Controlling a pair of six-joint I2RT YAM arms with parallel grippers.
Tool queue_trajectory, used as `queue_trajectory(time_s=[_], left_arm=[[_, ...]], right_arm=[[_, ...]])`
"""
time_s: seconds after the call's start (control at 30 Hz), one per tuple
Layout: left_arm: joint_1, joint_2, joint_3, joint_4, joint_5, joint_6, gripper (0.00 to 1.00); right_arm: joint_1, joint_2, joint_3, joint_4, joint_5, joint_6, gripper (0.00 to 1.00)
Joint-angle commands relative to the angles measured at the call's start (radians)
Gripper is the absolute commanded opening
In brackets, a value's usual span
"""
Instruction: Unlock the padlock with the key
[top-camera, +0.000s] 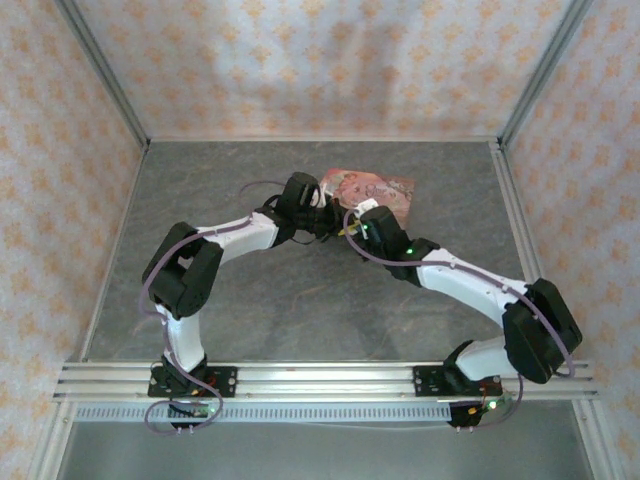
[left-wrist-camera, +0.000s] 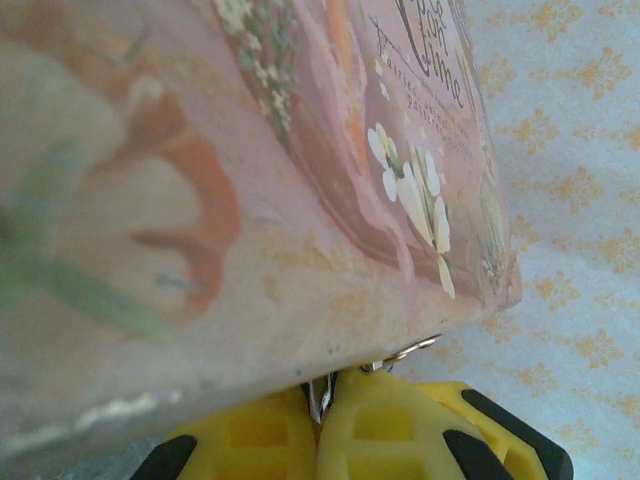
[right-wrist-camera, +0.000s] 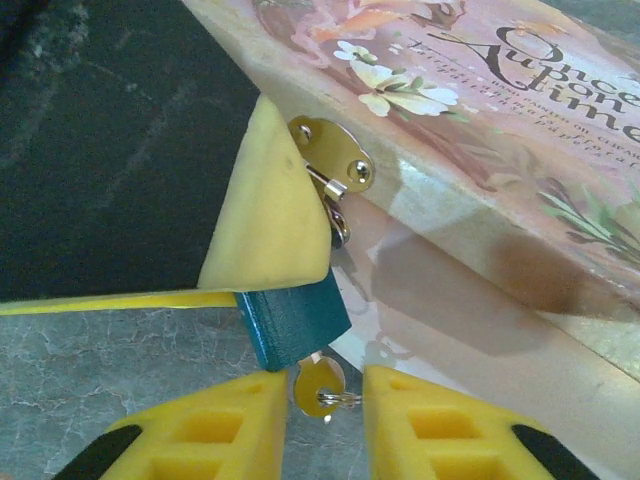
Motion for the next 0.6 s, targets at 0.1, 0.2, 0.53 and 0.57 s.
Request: queue_trajectory(time_s=[0.1, 0.2, 0.53, 0.57], left_arm=[[0.001, -0.026, 0.049, 0.038, 0.081, -0.022, 0.00], [0.001, -0.030, 0.046, 0.043, 0.084, -0.021, 0.00], [0.005, -0.052, -0.008, 0.027, 0.078, 0.034, 0.00], [0.005, -0.055, -0.012, 0.027, 0.078, 0.038, 0.00]], right_arm=[[0.018, 0.027, 0.041, 0.014, 0.050, -0.026, 0.14], [0.018, 0.023, 0.042, 0.012, 0.053, -0.019, 0.08], [-0.072, -0.017, 0.021, 0.013, -0.325, 0.142, 0.00], [-0.085, -0.025, 0.006, 0.034, -0.364, 0.162, 0.00]])
